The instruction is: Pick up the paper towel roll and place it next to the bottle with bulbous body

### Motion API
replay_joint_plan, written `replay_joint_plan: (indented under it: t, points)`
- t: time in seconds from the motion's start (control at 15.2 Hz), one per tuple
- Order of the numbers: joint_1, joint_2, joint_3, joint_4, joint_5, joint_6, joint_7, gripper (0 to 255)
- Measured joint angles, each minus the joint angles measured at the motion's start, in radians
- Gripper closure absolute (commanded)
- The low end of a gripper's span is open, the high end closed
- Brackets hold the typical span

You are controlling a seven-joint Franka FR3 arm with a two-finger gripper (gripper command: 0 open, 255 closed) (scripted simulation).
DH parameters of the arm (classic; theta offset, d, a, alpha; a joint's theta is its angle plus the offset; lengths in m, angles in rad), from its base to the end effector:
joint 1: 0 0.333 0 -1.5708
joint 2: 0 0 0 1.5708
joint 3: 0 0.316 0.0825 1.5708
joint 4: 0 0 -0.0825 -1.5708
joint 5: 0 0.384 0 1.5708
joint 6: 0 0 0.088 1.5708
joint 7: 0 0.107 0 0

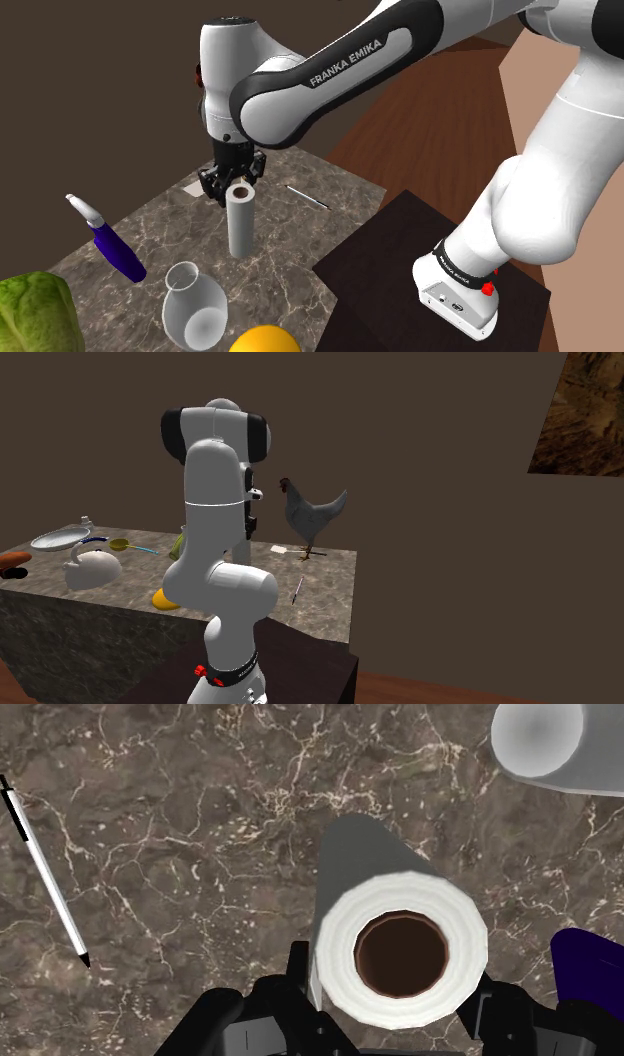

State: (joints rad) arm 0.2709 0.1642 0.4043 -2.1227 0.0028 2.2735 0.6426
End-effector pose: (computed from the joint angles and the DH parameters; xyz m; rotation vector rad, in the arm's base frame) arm 0.4417 0.3497 0.3406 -3.0883 -0.0400 0.0632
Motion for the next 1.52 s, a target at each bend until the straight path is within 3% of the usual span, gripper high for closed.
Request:
replay_joint_plan:
  t: [0.33,0.4,0.79,1.12,1.52]
  points:
    - [0.000,0.002,0.000,-0.002,-0.001,0.005,0.001,255]
    - [0.000,0.002,0.000,-0.003,-0.001,0.005,0.001,0]
    - [0.000,0.002,0.000,-0.003,-0.001,0.005,0.001,0]
    - [-0.010,-0.061,0.002,0.046,0.028,-0.101,-0.021,0]
    - [-0.011,-0.068,0.003,0.051,0.031,-0.114,-0.022,0]
